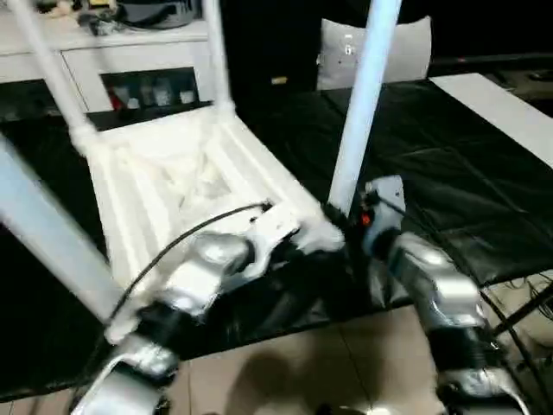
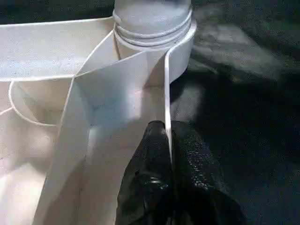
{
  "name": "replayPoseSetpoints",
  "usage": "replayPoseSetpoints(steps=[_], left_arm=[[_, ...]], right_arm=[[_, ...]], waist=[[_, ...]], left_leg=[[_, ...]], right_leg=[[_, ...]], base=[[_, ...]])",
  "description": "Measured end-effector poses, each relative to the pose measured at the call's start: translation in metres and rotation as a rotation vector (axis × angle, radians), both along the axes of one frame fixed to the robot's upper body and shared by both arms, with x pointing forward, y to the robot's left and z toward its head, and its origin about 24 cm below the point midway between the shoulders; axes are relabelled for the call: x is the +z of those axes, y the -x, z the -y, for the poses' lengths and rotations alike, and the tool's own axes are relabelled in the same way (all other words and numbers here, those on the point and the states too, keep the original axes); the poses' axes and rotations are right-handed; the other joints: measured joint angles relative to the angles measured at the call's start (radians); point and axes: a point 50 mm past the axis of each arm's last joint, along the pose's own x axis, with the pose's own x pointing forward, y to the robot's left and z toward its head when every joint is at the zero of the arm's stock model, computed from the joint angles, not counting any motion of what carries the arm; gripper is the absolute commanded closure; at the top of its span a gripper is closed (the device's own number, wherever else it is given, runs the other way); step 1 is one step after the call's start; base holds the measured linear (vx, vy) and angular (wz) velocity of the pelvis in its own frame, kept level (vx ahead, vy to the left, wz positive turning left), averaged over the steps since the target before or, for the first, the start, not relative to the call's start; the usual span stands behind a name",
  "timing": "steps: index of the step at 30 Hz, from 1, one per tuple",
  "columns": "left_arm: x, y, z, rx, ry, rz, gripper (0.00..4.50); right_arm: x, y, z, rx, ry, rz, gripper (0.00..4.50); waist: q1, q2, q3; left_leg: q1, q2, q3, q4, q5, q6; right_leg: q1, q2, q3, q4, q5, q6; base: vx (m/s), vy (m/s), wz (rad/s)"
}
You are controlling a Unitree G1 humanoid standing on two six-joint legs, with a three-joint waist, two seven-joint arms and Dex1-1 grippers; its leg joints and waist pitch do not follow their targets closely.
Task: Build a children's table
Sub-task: Rotate leg to tighten
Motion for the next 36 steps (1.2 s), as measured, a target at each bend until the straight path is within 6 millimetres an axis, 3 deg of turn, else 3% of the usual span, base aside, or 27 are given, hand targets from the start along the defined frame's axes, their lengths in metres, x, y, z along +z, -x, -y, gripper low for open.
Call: replayPoseSetpoints(steps=[6,18,19,24,29,36], left_arm=[[0.002,0.0,0.002,-0.012,-0.002,0.01,4.5],[0.005,0.007,-0.014,-0.174,-0.012,0.049,4.5],[0.006,0.007,-0.017,-0.195,-0.014,0.052,4.5],[0.008,0.014,-0.038,-0.333,-0.04,0.038,4.5],[0.011,0.021,-0.052,-0.483,-0.074,0.017,4.5],[0.011,0.03,-0.058,-0.625,-0.109,-0.006,4.5]], right_arm=[[-0.003,0.001,-0.002,-0.002,-0.016,-0.006,1.31],[0.0,0.02,0.031,0.289,0.035,0.025,0.33],[0.0,0.022,0.034,0.335,0.049,0.02,0.05],[0.007,0.034,0.052,0.595,0.145,0.023,0.05],[0.007,0.046,0.052,0.844,0.179,0.008,0.05],[0.008,0.049,0.051,0.986,0.135,-0.009,0.34]], waist=[[0.004,0.003,0.002],[0.049,0.004,0.003],[0.055,0.004,0.002],[0.078,0.005,0.002],[0.1,0.003,0.003],[0.119,0.003,0.003]], left_leg=[[0.0,-0.001,0.002,-0.001,0.0,0.001],[0.0,0.001,0.008,-0.016,0.0,0.001],[0.0,0.002,0.008,-0.018,0.002,0.003],[-0.002,0.002,0.01,-0.015,0.003,0.004],[-0.002,0.001,0.011,-0.012,0.001,0.004],[-0.001,0.002,0.012,-0.008,0.001,0.004]], right_leg=[[-0.001,0.0,0.005,0.002,0.001,-0.001],[-0.012,0.002,0.007,0.028,0.012,-0.004],[-0.013,0.003,0.007,0.028,0.011,-0.005],[-0.013,0.002,0.008,0.029,0.009,-0.005],[-0.013,0.0,0.009,0.029,0.009,-0.006],[-0.013,0.0,0.009,0.031,0.012,-0.011]], base=[[0.0,0.0,0.0],[0.0,0.0,0.0],[0.0,0.0,0.0],[0.0,0.0,0.0],[0.0,0.0,0.0],[0.0,0.0,0.0]])
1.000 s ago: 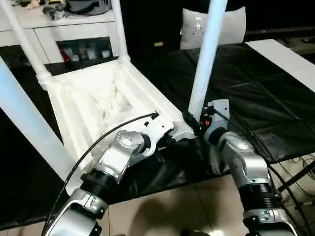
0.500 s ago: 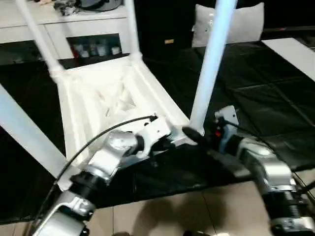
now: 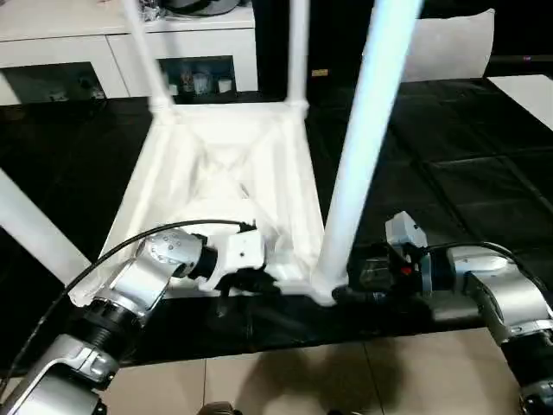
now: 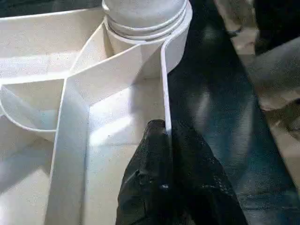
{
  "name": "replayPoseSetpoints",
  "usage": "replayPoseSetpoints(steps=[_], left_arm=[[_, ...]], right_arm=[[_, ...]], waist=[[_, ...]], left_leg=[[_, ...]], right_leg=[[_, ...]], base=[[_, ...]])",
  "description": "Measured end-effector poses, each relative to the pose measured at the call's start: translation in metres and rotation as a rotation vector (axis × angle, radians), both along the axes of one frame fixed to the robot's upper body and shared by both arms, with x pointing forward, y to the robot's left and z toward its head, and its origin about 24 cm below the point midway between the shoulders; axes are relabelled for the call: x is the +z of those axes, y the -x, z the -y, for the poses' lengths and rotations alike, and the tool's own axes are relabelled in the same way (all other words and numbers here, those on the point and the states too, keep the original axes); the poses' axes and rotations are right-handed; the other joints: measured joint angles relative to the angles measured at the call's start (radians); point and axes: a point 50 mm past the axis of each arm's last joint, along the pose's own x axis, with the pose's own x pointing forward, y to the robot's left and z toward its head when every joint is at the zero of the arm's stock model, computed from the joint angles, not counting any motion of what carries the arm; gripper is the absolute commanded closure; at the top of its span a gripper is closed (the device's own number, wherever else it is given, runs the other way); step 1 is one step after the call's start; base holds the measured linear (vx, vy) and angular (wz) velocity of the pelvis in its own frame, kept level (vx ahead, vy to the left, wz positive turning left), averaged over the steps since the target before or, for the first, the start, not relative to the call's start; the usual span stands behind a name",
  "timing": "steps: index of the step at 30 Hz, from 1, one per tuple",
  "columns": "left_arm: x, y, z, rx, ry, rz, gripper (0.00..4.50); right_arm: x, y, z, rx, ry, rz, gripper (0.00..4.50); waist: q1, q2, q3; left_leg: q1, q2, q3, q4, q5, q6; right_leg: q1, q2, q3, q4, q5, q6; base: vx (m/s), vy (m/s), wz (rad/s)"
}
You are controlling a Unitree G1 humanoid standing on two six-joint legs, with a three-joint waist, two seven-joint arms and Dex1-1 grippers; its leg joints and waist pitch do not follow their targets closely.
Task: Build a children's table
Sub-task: Rotate leg to tighten
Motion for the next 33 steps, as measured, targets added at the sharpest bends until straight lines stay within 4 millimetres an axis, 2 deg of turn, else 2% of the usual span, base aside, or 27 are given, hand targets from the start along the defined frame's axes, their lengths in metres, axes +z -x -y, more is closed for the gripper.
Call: replayPoseSetpoints(steps=[4,12,15,21,26,30,31,32,33], left_arm=[[0.0,0.003,0.003,-0.044,-0.002,-0.001,4.5],[0.0,0.005,0.005,-0.076,-0.003,0.003,4.5],[0.0,0.005,0.005,-0.079,-0.004,0.002,4.5],[-0.001,0.006,0.006,-0.079,-0.003,-0.004,4.5],[-0.006,0.007,0.016,0.021,0.044,-0.058,4.5],[-0.009,0.001,0.021,0.151,0.058,-0.067,4.5],[-0.01,-0.002,0.021,0.204,0.061,-0.06,4.5],[-0.011,-0.005,0.023,0.273,0.063,-0.055,4.5],[-0.012,-0.007,0.025,0.311,0.068,-0.054,4.5]], right_arm=[[0.002,0.001,-0.003,0.051,-0.021,-0.012,0.73],[-0.001,0.007,-0.007,0.137,-0.063,-0.093,1.5],[0.0,0.006,-0.007,0.139,-0.059,-0.095,1.6],[-0.001,0.006,-0.006,0.133,-0.058,-0.112,2.18],[-0.004,0.011,-0.002,0.056,-0.063,-0.113,2.34],[-0.007,0.003,-0.002,-0.118,-0.056,-0.074,2.4],[-0.008,-0.001,-0.006,-0.193,-0.057,-0.053,2.41],[-0.009,-0.009,-0.012,-0.297,-0.052,-0.03,2.43],[-0.01,-0.013,-0.015,-0.359,-0.047,-0.016,2.45]], waist=[[0.011,0.0,0.0],[0.011,-0.001,0.0],[0.012,-0.001,0.0],[0.013,-0.002,0.0],[0.014,0.0,-0.001],[-0.01,0.0,-0.001],[-0.024,-0.001,-0.001],[-0.047,0.0,-0.001],[-0.062,0.003,-0.002]], left_leg=[[0.001,0.0,0.0,0.001,0.0,0.0],[0.0,0.001,0.001,0.002,0.0,0.0],[0.0,0.001,0.001,0.003,0.0,-0.001],[0.0,0.001,0.001,0.006,-0.001,-0.002],[0.004,-0.001,0.002,0.008,-0.003,-0.005],[0.01,-0.001,0.001,0.009,-0.002,-0.005],[0.012,-0.001,0.001,0.01,-0.002,-0.005],[0.012,0.0,-0.002,0.011,-0.002,-0.005],[0.012,-0.001,-0.006,0.012,-0.002,-0.005]], right_leg=[[0.0,0.0,0.0,0.001,0.0,0.0],[0.0,0.0,0.001,0.004,-0.003,0.005],[0.0,0.0,0.001,0.006,-0.004,0.006],[0.0,-0.001,0.001,0.01,-0.005,0.007],[0.005,-0.003,0.002,0.011,-0.005,0.007],[0.008,-0.002,0.006,0.011,-0.006,0.008],[0.008,-0.002,0.005,0.01,-0.006,0.008],[0.01,-0.002,0.0,0.006,-0.006,0.008],[0.011,-0.002,-0.008,-0.002,-0.006,0.009]], base=[[0.0,0.0,0.0],[0.0,0.0,0.0],[0.0,0.0,0.0],[0.0,0.0,0.0],[0.0,0.0,0.0],[0.0,0.0,0.0],[0.0,0.0,0.0],[-0.053,0.007,-0.1],[-0.053,0.03,-0.17]])
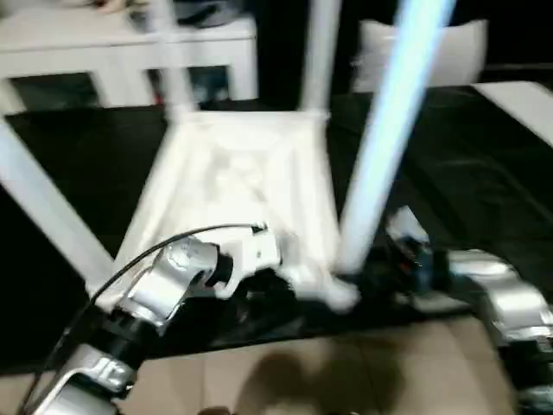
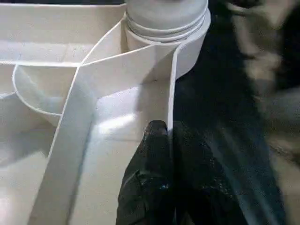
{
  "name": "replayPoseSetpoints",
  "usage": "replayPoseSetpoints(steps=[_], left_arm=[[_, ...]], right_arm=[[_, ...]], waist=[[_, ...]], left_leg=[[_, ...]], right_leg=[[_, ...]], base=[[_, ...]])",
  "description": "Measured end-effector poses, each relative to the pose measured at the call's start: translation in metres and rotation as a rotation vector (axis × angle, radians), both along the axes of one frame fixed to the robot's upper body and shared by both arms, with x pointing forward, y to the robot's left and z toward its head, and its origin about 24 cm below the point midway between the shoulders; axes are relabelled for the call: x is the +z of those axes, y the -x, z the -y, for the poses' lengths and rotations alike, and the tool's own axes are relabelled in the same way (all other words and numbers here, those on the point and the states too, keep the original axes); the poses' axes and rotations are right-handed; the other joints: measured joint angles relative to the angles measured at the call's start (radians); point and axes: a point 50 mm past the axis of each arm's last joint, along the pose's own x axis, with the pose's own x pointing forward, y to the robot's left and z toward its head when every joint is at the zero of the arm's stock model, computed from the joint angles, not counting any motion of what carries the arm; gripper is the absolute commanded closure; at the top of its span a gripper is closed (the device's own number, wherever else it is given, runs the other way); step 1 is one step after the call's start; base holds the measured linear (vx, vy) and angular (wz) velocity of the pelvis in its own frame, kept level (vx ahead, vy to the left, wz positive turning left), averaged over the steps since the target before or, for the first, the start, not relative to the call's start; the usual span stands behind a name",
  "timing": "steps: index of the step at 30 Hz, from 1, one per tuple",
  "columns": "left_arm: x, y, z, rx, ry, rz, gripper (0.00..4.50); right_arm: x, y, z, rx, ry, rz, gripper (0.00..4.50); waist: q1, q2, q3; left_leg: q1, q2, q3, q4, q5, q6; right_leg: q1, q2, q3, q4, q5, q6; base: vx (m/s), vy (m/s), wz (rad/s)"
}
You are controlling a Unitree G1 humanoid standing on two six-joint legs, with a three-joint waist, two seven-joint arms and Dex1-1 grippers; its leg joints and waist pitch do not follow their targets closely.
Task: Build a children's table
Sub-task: Rotate leg to tighten
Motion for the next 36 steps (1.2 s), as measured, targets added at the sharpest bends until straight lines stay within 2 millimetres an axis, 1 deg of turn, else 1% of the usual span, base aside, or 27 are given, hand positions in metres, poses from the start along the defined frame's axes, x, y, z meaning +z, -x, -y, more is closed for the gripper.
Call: replayPoseSetpoints(steps=[1,2,3,4,5,6,7,8,9,10,11,12,13,15,16,18,20,21,22,25,26,27,30,32,34,35,36], left_arm=[[-0.002,-0.002,0.005,0.057,0.009,-0.006,4.5],[-0.003,-0.006,0.011,0.126,0.009,-0.006,4.5],[-0.004,-0.009,0.017,0.173,0.013,-0.014,4.5],[-0.003,-0.011,0.021,0.208,0.018,-0.013,4.5],[-0.004,-0.013,0.028,0.241,0.022,-0.01,4.5],[-0.004,-0.015,0.032,0.282,0.037,-0.007,4.5],[-0.006,-0.017,0.036,0.325,0.044,-0.006,4.5],[-0.006,-0.019,0.04,0.36,0.047,-0.002,4.5],[-0.005,-0.02,0.042,0.373,0.051,0.004,4.5],[-0.003,-0.021,0.045,0.378,0.055,0.01,4.5],[-0.002,-0.022,0.047,0.382,0.058,0.013,4.5],[-0.001,-0.022,0.048,0.382,0.055,0.017,4.5],[-0.001,-0.022,0.048,0.38,0.05,0.021,4.5],[0.0,-0.021,0.049,0.371,0.044,0.03,4.5],[0.0,-0.021,0.049,0.363,0.04,0.036,4.5],[0.0,-0.021,0.048,0.347,0.039,0.045,4.5],[0.0,-0.021,0.045,0.331,0.036,0.059,4.5],[0.001,-0.022,0.042,0.315,0.03,0.072,4.5],[0.001,-0.021,0.041,0.301,0.027,0.08,4.5],[0.002,-0.022,0.029,0.251,0.012,0.114,4.5],[0.003,-0.023,0.023,0.23,0.006,0.127,4.5],[0.004,-0.023,0.02,0.216,0.004,0.133,4.5],[0.007,-0.022,0.015,0.158,0.003,0.148,4.5],[0.009,-0.02,0.009,0.101,0.006,0.153,4.5],[0.011,-0.019,0.002,0.042,-0.003,0.165,4.5],[0.01,-0.016,-0.004,-0.006,-0.009,0.161,4.5],[0.01,-0.014,-0.009,-0.031,-0.012,0.159,4.5]], right_arm=[[-0.002,-0.005,-0.005,-0.092,-0.004,-0.001,2.47],[-0.003,-0.011,-0.01,-0.205,0.006,0.002,2.48],[-0.003,-0.015,-0.014,-0.273,0.016,0.001,2.49],[-0.003,-0.019,-0.016,-0.329,0.027,0.006,2.49],[-0.004,-0.021,-0.015,-0.388,0.041,0.008,2.49],[-0.004,-0.024,-0.018,-0.441,0.041,0.009,2.5],[-0.005,-0.027,-0.022,-0.507,0.034,0.004,2.5],[-0.005,-0.032,-0.027,-0.566,0.038,0.012,2.5],[-0.004,-0.035,-0.03,-0.597,0.038,0.026,2.5],[-0.003,-0.037,-0.031,-0.619,0.031,0.038,2.5],[-0.003,-0.037,-0.031,-0.639,0.015,0.042,1.97],[-0.003,-0.037,-0.031,-0.647,0.006,0.04,1.83],[-0.003,-0.037,-0.031,-0.649,-0.003,0.037,1.83],[-0.003,-0.035,-0.032,-0.652,-0.024,0.035,1.77],[-0.003,-0.034,-0.032,-0.65,-0.026,0.035,1.46],[-0.003,-0.033,-0.032,-0.638,-0.04,0.033,1.38],[-0.002,-0.032,-0.03,-0.607,-0.061,0.034,1.18],[-0.002,-0.031,-0.025,-0.584,-0.061,0.042,1.18],[-0.002,-0.029,-0.021,-0.553,-0.063,0.042,0.94],[-0.003,-0.024,-0.011,-0.452,-0.058,0.046,0.83],[-0.003,-0.023,-0.007,-0.416,-0.05,0.046,0.59],[-0.002,-0.022,-0.004,-0.388,-0.041,0.048,0.5],[0.003,-0.019,0.005,-0.3,-0.01,0.083,0.46],[0.008,-0.016,0.013,-0.197,0.017,0.102,0.46],[0.01,-0.009,0.017,-0.078,0.035,0.104,0.46],[0.009,-0.003,0.022,-0.007,0.051,0.097,0.46],[0.009,-0.001,0.024,0.031,0.057,0.091,0.46]], waist=[[-0.016,0.004,0.0],[-0.041,0.013,0.002],[-0.052,0.026,0.005],[-0.054,0.028,0.009],[-0.052,0.019,0.009],[-0.046,-0.006,0.008],[-0.043,-0.01,0.01],[-0.039,-0.009,0.012],[-0.039,0.0,0.009],[-0.038,0.008,0.008],[-0.04,0.017,0.002],[-0.043,0.014,0.002],[-0.043,0.015,0.0],[-0.043,0.015,0.0],[-0.042,0.015,0.0],[-0.043,0.014,0.0],[-0.042,0.014,0.001],[-0.039,0.014,0.001],[-0.038,0.014,0.001],[-0.031,0.013,0.002],[-0.028,0.013,0.002],[-0.024,0.013,0.002],[-0.012,0.014,0.001],[-0.006,0.014,0.001],[0.002,0.013,0.001],[0.012,0.013,0.001],[0.017,0.013,0.001]], left_leg=[[-0.001,0.001,-0.006,-0.001,0.0,0.0],[-0.001,0.006,-0.014,0.001,0.0,0.0],[0.004,0.021,-0.023,0.0,-0.001,0.0],[0.001,0.023,-0.026,-0.001,-0.001,-0.001],[0.002,0.012,-0.017,0.004,-0.001,-0.001],[0.018,-0.001,-0.008,0.006,-0.002,-0.003],[0.025,-0.012,-0.011,0.007,-0.006,-0.008],[0.024,-0.015,-0.012,0.014,-0.022,-0.008],[0.008,-0.015,-0.022,0.011,-0.025,-0.003],[-0.003,-0.016,-0.034,0.011,-0.025,-0.003],[-0.011,-0.01,-0.042,0.006,-0.025,-0.003],[-0.014,-0.009,-0.042,0.003,-0.025,-0.003],[-0.015,-0.006,-0.041,0.0,-0.023,-0.005],[-0.014,-0.005,-0.034,0.004,-0.007,-0.005],[-0.013,-0.005,-0.033,0.006,-0.007,-0.005],[-0.013,-0.005,-0.032,0.006,-0.007,-0.004],[-0.013,-0.004,-0.031,0.004,-0.007,-0.004],[-0.013,-0.004,-0.031,0.003,-0.007,-0.004],[-0.014,-0.004,-0.031,0.002,-0.007,-0.004],[-0.015,-0.001,-0.026,-0.001,-0.007,-0.005],[-0.017,0.0,-0.025,-0.002,-0.007,-0.005],[-0.018,0.001,-0.024,-0.004,-0.006,-0.004],[-0.025,0.002,-0.023,-0.004,-0.003,0.0],[-0.032,0.003,-0.019,-0.003,-0.001,0.004],[-0.034,0.003,-0.016,-0.001,-0.002,0.005],[-0.034,0.004,-0.014,-0.001,-0.003,0.007],[-0.034,0.004,-0.012,0.0,-0.003,0.007]], right_leg=[[0.006,0.001,-0.011,-0.012,0.0,0.0],[0.019,0.001,-0.037,-0.034,0.0,0.0],[0.035,0.002,-0.06,-0.054,0.0,0.0],[0.035,0.002,-0.05,-0.019,-0.029,0.003],[0.037,-0.005,-0.001,0.048,-0.059,0.0],[0.031,-0.013,0.018,0.058,-0.054,0.017],[0.023,-0.015,0.019,0.062,-0.052,0.021],[0.018,-0.018,0.01,0.056,-0.053,0.021],[0.019,-0.023,-0.007,0.05,-0.053,0.021],[0.017,-0.026,-0.026,0.04,-0.053,0.021],[0.017,-0.024,-0.035,0.026,-0.053,0.02],[0.018,-0.021,-0.035,0.017,-0.052,0.02],[0.019,-0.019,-0.031,0.013,-0.05,0.016],[0.018,-0.018,-0.021,0.014,-0.031,0.012],[0.019,-0.018,-0.02,0.014,-0.03,0.012],[0.018,-0.018,-0.018,0.013,-0.03,0.012],[0.017,-0.018,-0.018,0.013,-0.03,0.012],[0.016,-0.018,-0.018,0.013,-0.03,0.012],[0.016,-0.018,-0.018,0.013,-0.03,0.013],[0.013,-0.016,-0.018,0.015,-0.019,0.012],[0.011,-0.015,-0.019,0.016,-0.019,0.012],[0.009,-0.015,-0.019,0.016,-0.018,0.011],[0.002,-0.014,-0.018,0.018,-0.016,0.005],[-0.006,-0.014,-0.017,0.018,-0.016,0.004],[-0.008,-0.014,-0.015,0.018,-0.017,0.004],[-0.009,-0.014,-0.014,0.018,-0.017,0.003],[-0.009,-0.014,-0.013,0.018,-0.017,0.003]], base=[[-0.053,0.03,-0.17],[0.0,0.0,0.0],[-0.07,0.026,-0.15],[-0.07,0.026,-0.15],[-0.052,-0.005,-0.01],[0.0,0.0,0.0],[0.0,0.0,0.0],[-0.011,-0.031,-0.24],[0.034,0.006,-0.32],[0.034,0.006,-0.32],[0.059,0.029,-0.13],[0.0,0.0,0.0],[0.0,0.0,0.0],[0.0,0.0,0.0],[0.0,0.0,0.0],[0.0,0.0,0.0],[0.0,0.0,0.0],[0.0,0.0,0.0],[0.0,0.0,0.0],[0.0,0.0,0.0],[0.0,0.0,0.0],[0.0,0.0,0.0],[0.0,0.0,0.0],[0.0,0.0,0.0],[0.028,0.01,-0.01],[0.0,0.0,0.0],[0.0,0.0,0.0]])
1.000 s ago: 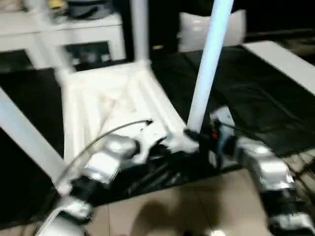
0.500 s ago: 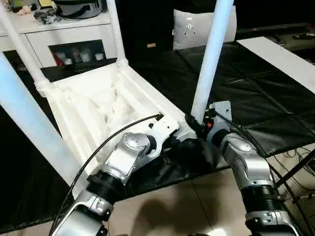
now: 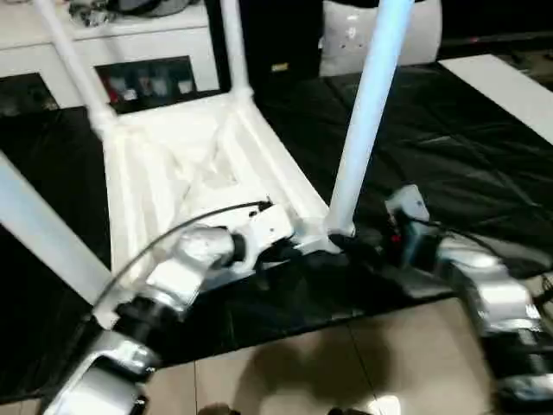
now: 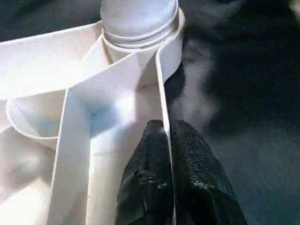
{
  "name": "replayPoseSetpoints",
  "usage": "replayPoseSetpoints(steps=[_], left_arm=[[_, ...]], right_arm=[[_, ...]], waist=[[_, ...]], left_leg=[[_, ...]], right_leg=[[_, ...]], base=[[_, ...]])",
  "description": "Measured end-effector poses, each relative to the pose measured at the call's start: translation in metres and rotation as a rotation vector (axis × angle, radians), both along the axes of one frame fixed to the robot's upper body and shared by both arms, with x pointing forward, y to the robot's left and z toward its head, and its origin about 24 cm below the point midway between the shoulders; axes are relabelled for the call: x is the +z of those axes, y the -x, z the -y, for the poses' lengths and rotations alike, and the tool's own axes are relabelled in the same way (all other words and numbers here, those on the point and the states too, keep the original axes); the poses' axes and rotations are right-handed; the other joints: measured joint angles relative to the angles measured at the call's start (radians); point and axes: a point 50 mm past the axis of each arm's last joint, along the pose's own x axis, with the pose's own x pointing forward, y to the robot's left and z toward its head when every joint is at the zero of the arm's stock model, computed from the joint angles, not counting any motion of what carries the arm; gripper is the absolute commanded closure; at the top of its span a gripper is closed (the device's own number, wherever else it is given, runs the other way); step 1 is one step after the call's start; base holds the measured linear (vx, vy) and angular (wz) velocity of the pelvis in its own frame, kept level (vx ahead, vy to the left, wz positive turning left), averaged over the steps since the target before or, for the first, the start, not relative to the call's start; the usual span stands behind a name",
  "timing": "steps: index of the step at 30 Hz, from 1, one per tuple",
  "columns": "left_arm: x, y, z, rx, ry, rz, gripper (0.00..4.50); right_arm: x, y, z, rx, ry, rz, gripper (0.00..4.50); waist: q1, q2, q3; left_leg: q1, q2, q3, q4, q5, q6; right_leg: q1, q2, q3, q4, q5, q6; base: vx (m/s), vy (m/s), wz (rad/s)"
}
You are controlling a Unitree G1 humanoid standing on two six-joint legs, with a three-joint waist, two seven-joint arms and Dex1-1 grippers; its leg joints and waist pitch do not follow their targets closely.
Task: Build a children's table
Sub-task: Rotate leg to tighten
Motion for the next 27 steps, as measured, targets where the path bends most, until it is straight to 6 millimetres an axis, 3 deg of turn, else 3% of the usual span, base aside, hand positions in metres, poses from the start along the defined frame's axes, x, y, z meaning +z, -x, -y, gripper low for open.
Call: replayPoseSetpoints(steps=[4,6,13,14,27], left_arm=[[0.001,0.005,-0.01,-0.109,-0.035,-0.026,4.5],[0.0,0.009,-0.013,-0.163,-0.046,-0.054,4.5],[0.001,0.021,-0.017,-0.346,-0.088,-0.105,4.5],[0.001,0.022,-0.017,-0.366,-0.094,-0.11,4.5],[0.002,0.022,-0.014,-0.414,-0.1,-0.1,4.5]], right_arm=[[0.001,0.006,-0.003,0.145,0.009,-0.009,0.46],[0.001,0.008,-0.005,0.205,0.008,-0.02,0.83],[0.004,0.017,-0.007,0.397,-0.037,-0.12,1.24],[0.003,0.018,-0.009,0.417,-0.047,-0.137,1.48],[0.002,0.021,-0.013,0.475,-0.052,-0.202,2.36]], waist=[[0.022,-0.002,0.001],[0.029,-0.004,0.001],[0.052,-0.008,0.0],[0.055,-0.009,0.0],[0.056,-0.011,0.0]], left_leg=[[0.003,0.0,0.007,0.004,0.0,0.0],[0.007,0.0,0.013,0.005,0.0,-0.001],[0.016,0.007,0.03,0.007,0.002,-0.002],[0.016,0.007,0.03,0.007,0.002,-0.002],[0.017,0.006,0.033,0.007,0.002,-0.002]], right_leg=[[-0.001,0.0,0.009,0.006,0.0,0.0],[-0.001,-0.001,0.016,0.011,0.0,0.0],[0.0,-0.001,0.028,0.016,0.0,0.001],[0.0,-0.001,0.03,0.016,0.0,0.001],[0.0,0.0,0.037,0.017,0.0,0.001]], base=[[0.0,0.0,0.0],[0.0,0.0,0.0],[0.0,0.0,0.0],[0.0,0.0,0.0],[0.0,0.0,0.0]])
